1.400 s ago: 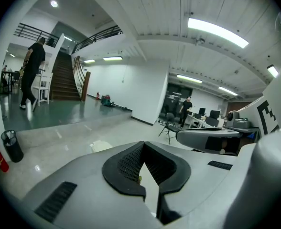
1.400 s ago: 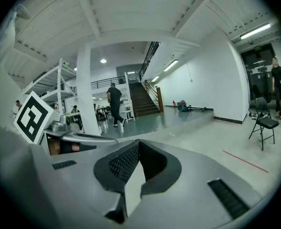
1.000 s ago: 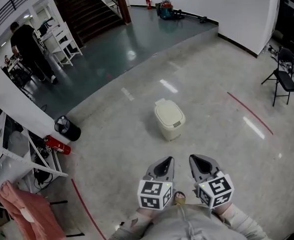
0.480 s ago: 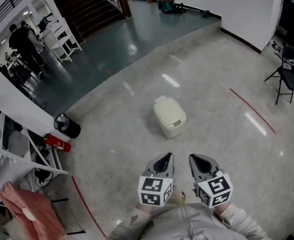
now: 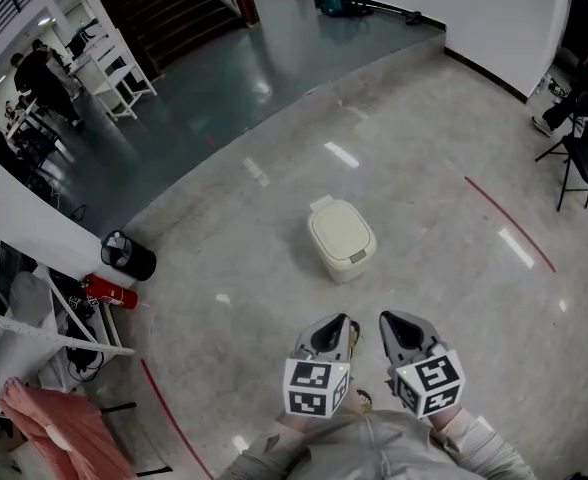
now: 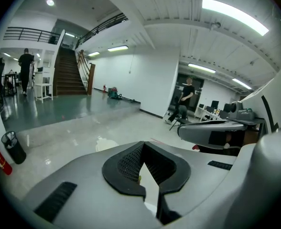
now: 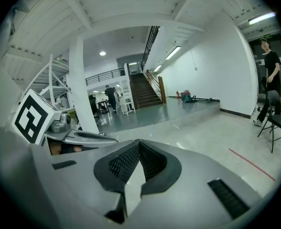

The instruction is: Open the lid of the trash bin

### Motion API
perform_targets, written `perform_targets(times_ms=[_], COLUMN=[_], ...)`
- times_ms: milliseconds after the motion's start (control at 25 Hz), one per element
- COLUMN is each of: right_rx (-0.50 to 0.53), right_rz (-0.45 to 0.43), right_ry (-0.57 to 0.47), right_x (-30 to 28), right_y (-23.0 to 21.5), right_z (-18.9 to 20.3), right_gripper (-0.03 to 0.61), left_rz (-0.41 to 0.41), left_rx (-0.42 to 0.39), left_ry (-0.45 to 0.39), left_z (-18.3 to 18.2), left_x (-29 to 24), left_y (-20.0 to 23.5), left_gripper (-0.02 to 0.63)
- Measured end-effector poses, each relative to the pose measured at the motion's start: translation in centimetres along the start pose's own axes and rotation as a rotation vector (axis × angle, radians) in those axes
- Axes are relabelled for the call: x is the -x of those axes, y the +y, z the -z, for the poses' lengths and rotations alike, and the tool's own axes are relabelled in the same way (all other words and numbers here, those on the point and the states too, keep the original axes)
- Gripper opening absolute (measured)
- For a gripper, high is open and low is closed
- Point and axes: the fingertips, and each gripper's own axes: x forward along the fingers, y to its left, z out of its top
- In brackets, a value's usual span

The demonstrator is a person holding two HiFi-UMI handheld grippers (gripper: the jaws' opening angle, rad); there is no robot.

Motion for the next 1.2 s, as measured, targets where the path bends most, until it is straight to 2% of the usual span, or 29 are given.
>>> perform_targets(times_ms=[320, 640, 880, 1200], right_rx=[-0.020, 0.018, 0.001, -0.035], right_rz=[0.004, 0.032, 0.059, 0.089], right_ry=[0.052, 0.107, 0.165, 0.289], right_x=[-6.3, -12.0, -17.2, -24.9], right_y=[-2.6, -6.0, -9.3, -13.5], right_z=[0.1, 1.6, 4.7, 11.4], right_gripper=[0.000, 0.000, 0.000, 0.000], left_rz=[0.014, -0.013, -0.023, -0.001], left_rx=[0.033, 0.062, 0.092, 0.152], left_ry=[0.055, 0.089, 0.129, 0.173], left_z=[0.0, 0.5, 1.6, 2.8], left_x=[-4.5, -9.7, -13.1, -15.6], left_y=[3.7, 7.8, 10.1, 11.0], left_gripper=[0.005, 0.005, 0.005, 0.005])
